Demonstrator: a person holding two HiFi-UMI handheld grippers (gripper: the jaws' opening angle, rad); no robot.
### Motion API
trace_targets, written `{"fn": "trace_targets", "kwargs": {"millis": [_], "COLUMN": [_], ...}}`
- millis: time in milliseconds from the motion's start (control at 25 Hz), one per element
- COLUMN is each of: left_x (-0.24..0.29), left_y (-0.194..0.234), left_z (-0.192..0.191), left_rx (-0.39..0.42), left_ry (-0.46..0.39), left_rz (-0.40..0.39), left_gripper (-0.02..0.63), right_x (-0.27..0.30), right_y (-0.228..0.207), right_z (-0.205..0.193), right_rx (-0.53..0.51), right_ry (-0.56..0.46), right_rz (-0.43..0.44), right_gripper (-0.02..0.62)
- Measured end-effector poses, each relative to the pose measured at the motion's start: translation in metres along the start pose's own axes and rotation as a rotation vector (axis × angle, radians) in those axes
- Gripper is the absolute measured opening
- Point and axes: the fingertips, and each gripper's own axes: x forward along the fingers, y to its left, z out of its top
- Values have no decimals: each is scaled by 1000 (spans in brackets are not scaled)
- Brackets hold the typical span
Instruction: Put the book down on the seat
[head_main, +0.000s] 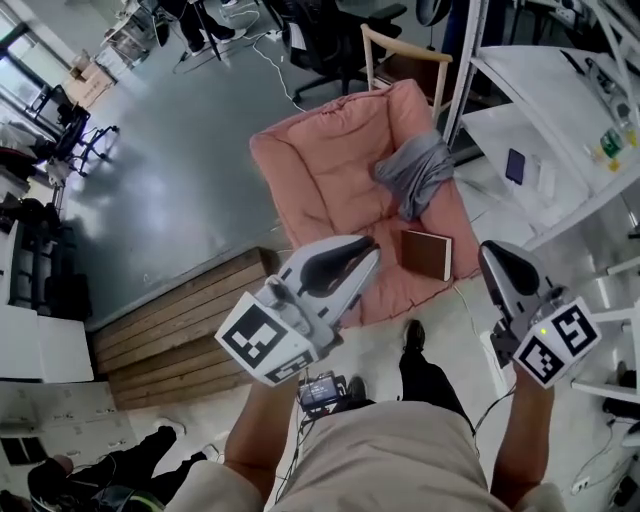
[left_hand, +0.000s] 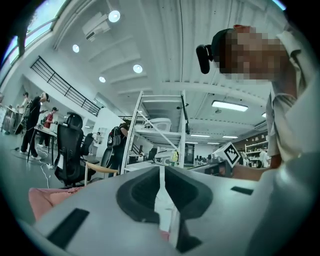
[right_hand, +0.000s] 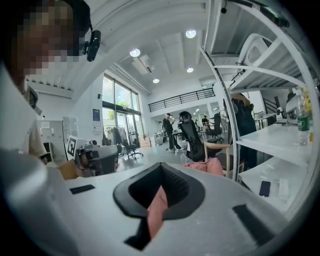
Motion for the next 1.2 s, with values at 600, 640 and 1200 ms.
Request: {"fn": "trace_targets", "kwargs": {"millis": [600,640,1200], "left_x": [-66,-69,-90], "left_y": [-64,-65,-76], "left_z": [78,79,75], "left_rx": [136,139,136], "left_ry": [-69,-69,-64], "left_rz": [-14,-13,9], "left_gripper": [27,27,27], "right_x": [-55,-57,-74], "right_y": [97,100,118], "right_z": [55,56,55], "right_rx": [-130,-132,-142], "right_ry": [-47,-50,-50], "right_rz": [128,128,128], "right_gripper": [-9,-9,-9]}}
